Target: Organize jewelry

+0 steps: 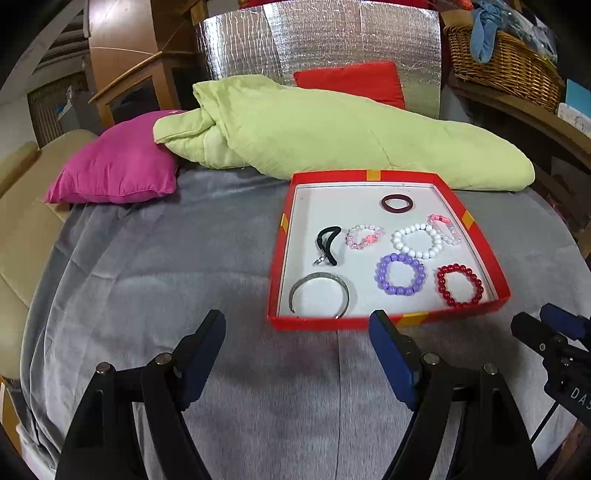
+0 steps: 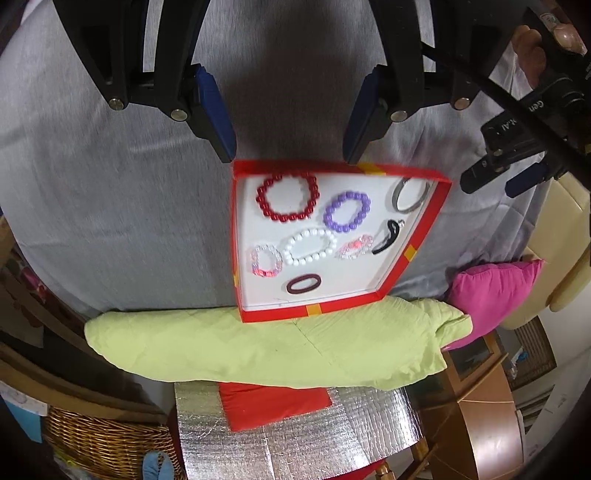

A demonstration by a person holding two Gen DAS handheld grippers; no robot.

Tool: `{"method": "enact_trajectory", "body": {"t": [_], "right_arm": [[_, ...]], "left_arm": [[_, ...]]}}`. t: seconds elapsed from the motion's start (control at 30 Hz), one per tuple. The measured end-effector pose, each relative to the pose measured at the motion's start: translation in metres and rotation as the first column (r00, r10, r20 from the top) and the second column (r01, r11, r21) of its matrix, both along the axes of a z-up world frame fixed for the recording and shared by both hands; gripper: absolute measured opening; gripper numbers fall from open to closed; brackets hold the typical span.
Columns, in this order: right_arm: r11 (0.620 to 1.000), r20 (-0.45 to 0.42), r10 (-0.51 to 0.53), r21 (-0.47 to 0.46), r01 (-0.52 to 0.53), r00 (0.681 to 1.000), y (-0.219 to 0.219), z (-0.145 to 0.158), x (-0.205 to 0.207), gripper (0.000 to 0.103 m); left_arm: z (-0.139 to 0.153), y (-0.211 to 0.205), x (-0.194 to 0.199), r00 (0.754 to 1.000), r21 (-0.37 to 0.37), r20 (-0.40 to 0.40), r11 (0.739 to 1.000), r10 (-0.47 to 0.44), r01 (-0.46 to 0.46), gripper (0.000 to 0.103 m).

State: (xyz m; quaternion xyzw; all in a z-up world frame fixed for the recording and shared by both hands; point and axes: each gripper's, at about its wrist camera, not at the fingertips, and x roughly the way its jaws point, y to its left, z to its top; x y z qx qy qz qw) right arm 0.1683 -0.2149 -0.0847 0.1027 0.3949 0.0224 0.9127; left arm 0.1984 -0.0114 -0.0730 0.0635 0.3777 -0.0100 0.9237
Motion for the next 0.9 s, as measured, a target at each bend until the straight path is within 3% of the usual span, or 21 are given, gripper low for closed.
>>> {"method": "enact_trajectory", "body": {"t": [0.3, 0.7, 0.9], "right_arm": [[0.999, -0.014, -0.035, -0.018, 0.035, 0.999, 0.001, -0.007, -0.035, 0.065], [0.998, 0.019, -0.023, -0.066, 0.024, 1.0, 0.015, 0.002, -0.087, 0.066], [0.996, -0.022, -0.025, -0.089, 0.023, 0.999, 0.016, 0.003, -0.107, 0.066]], "left_arm": [[-0.005, 0.004, -0.036, 0.999, 0.006, 0.02, 1.0, 0.026, -0.026, 0.08], [-0.02, 0.016, -0.086, 0.998, -0.024, -0.061, 0.999, 0.03, -0.032, 0.08], [-0.031, 0.025, -0.114, 0.991, -0.037, -0.13, 0.999, 0.028, -0.033, 0.08]]}}
